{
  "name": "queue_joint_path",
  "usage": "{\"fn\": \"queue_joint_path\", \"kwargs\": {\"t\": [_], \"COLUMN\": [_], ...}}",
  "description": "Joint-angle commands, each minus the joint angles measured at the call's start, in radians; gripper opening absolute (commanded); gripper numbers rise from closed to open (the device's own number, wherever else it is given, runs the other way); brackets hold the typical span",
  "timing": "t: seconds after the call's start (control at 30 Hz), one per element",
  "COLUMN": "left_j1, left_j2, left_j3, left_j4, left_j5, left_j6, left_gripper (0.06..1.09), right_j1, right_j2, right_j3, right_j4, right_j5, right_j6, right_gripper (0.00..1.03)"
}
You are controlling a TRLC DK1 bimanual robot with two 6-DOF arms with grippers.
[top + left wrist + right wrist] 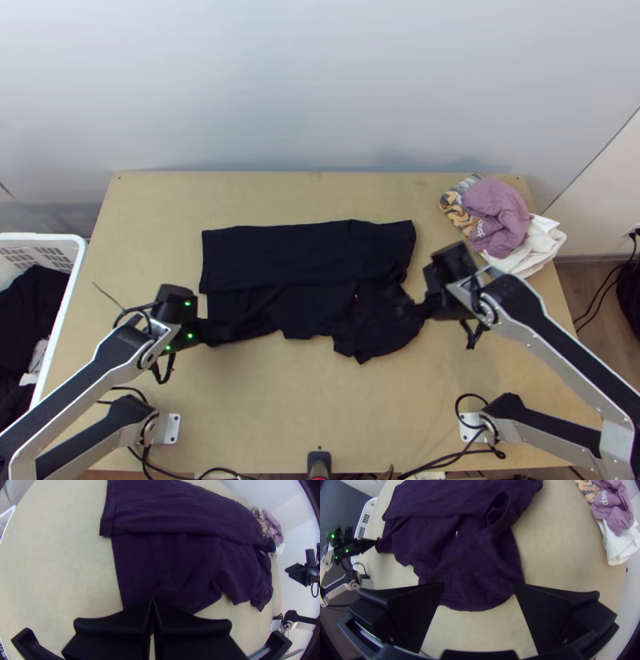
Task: Fold the t-shirt
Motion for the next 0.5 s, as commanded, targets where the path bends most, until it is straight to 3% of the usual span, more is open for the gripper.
{"fn": "queue_joint_path", "kwargs": {"t": [0.0, 0.3, 0.47], "left_j1": [0.145, 0.285, 0.300], "left_j2": [-0.036, -0.052, -0.046], "left_j3": [0.019, 0.027, 0.021], "left_j4": [0.008, 0.001, 0.010], "left_j5": [-0.003, 0.007, 0.008], "left_j6": [0.043, 0.095, 0.095], "left_gripper": [0.10, 0.10, 0.10], "right_j1": [0.093, 0.216, 0.322], "right_j2": [0.011, 0.048, 0.099], "right_j3": [-0.100, -0.143, -0.116], "right_j4": [-0.014, 0.004, 0.029], "right_j5": [-0.057, -0.059, -0.011], "right_j6": [-0.010, -0.046, -0.085], "right_gripper": [0.97, 0.96, 0.97]}}
